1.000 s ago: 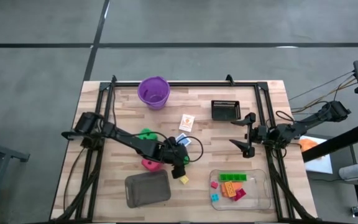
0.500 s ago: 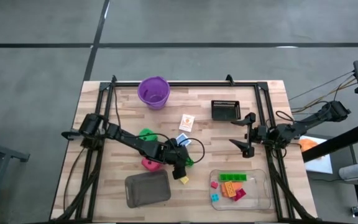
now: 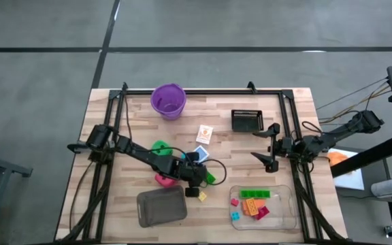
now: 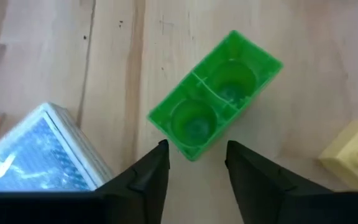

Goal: Pick & Place Toys
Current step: Put the large green game piece into the transparent bin

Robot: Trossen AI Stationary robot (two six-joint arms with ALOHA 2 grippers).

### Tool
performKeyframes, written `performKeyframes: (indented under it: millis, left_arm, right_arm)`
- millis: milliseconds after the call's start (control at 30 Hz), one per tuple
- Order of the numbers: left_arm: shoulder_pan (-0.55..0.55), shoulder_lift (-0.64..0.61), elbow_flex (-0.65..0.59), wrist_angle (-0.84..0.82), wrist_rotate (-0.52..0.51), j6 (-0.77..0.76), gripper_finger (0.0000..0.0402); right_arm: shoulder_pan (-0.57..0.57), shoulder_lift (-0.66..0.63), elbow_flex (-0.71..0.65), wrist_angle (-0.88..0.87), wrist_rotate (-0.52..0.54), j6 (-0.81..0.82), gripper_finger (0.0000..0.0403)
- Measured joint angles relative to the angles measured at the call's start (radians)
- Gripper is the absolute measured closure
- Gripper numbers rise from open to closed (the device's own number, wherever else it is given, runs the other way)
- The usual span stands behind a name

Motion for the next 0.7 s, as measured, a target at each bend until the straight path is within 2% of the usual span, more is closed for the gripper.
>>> performKeyframes:
  millis: [133,433,533,700]
  left_arm:
    - [0.000,0.000,0.005,0.003,-0.023,0.061,0.0190]
    - [0.001,-0.001,0.014,0.004,-0.058,0.108,0.0050]
    - [0.001,-0.001,0.013,0.040,-0.075,0.159,0.0026]
    - [0.002,0.009,0.033,0.090,-0.051,0.214,0.0018]
  right_arm:
    - [0.000,0.000,0.000,0.000,0.000,0.000,0.0040]
    - [0.000,0.000,0.000,-0.003,0.000,0.001,0.0040]
    - [0.000,0.000,0.000,-0.003,0.000,0.001,0.0040]
    - [0.000,0.000,0.000,-0.003,0.000,0.001,0.0040]
